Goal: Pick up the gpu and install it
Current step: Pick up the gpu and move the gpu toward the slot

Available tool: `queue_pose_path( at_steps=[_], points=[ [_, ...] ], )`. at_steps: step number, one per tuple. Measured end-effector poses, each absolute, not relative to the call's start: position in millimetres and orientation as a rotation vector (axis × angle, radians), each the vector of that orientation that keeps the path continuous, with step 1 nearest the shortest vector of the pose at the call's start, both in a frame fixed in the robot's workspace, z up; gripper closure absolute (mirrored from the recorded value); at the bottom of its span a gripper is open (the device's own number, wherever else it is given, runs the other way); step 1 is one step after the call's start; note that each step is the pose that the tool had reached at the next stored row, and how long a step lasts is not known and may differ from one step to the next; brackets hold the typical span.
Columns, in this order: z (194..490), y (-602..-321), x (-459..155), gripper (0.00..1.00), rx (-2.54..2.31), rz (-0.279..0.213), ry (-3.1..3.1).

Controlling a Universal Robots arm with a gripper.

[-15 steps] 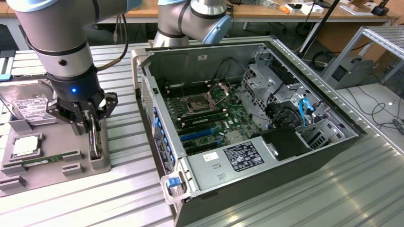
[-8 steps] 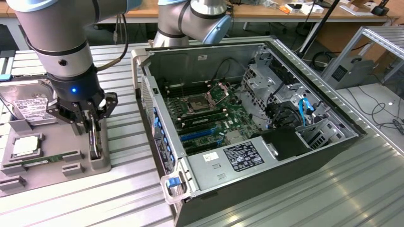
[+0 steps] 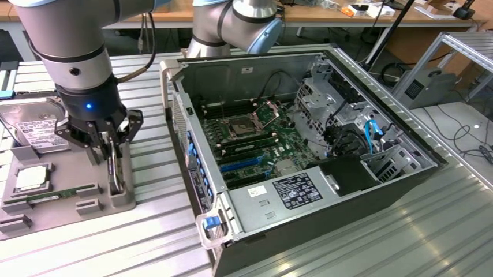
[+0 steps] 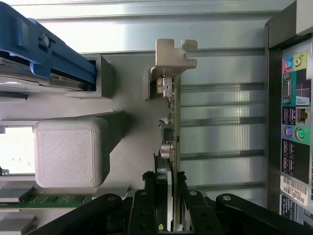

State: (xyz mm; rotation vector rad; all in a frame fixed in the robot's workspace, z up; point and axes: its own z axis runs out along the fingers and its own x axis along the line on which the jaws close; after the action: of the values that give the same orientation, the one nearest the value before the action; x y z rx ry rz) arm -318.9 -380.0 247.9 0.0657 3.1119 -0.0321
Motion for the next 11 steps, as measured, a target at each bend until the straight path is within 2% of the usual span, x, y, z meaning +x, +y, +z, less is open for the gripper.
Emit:
queue_pose_path(
  at_steps=[11],
  points=[
    [264.1,-380.0,-318.9,0.73,0.066,-0.031,3.112]
  ],
)
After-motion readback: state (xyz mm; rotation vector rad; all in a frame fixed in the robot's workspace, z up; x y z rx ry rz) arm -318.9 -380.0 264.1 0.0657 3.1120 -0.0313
